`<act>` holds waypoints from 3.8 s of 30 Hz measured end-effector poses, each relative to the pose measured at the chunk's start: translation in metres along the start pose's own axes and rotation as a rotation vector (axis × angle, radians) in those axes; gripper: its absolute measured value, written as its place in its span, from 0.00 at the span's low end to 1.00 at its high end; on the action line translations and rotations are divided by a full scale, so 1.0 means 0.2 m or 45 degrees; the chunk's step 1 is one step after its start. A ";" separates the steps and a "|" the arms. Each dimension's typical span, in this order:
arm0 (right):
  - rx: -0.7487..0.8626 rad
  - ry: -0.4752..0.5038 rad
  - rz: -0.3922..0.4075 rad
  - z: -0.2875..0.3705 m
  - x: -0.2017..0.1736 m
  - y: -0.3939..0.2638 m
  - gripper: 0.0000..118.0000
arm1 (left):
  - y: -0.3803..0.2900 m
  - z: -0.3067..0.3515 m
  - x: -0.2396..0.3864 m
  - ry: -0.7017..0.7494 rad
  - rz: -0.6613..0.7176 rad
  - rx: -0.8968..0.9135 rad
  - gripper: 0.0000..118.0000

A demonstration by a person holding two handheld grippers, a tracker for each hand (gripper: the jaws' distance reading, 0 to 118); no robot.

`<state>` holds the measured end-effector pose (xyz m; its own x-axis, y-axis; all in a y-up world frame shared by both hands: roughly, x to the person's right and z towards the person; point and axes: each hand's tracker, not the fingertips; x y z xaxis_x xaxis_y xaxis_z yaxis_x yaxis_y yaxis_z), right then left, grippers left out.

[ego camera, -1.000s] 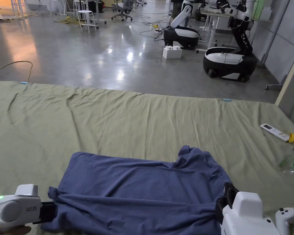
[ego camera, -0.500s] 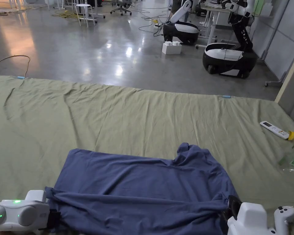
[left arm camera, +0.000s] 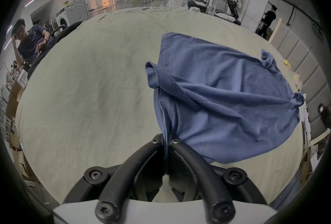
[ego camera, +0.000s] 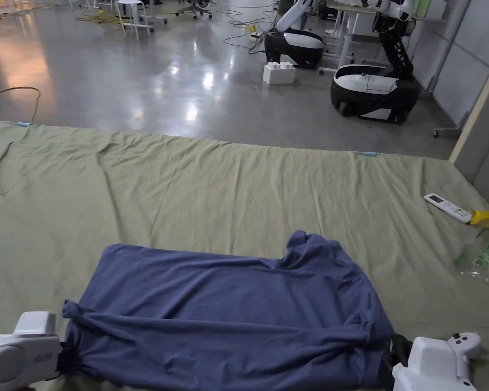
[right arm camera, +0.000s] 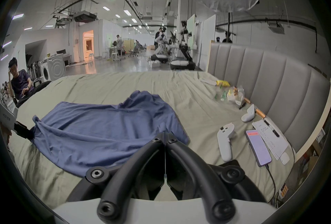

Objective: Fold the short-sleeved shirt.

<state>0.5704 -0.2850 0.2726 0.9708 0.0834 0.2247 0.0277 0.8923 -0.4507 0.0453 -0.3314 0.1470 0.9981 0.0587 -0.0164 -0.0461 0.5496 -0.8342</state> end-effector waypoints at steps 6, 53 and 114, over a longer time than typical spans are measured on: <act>-0.333 0.018 -0.068 -0.29 0.20 -0.06 0.55 | 0.00 0.09 -0.02 -0.065 0.081 0.084 0.04; -0.602 0.157 0.234 0.07 0.24 0.04 0.05 | -0.17 0.67 -0.16 -0.054 0.038 0.177 0.04; 0.518 0.142 0.034 0.30 -0.59 0.35 0.01 | -0.10 0.74 0.17 0.084 -0.003 1.004 0.01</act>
<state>0.4439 -0.2067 0.2664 0.9903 0.0804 0.1130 -0.0726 0.9948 -0.0721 0.0743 -0.2175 0.2451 0.9974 0.0210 -0.0687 -0.0343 0.9796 -0.1982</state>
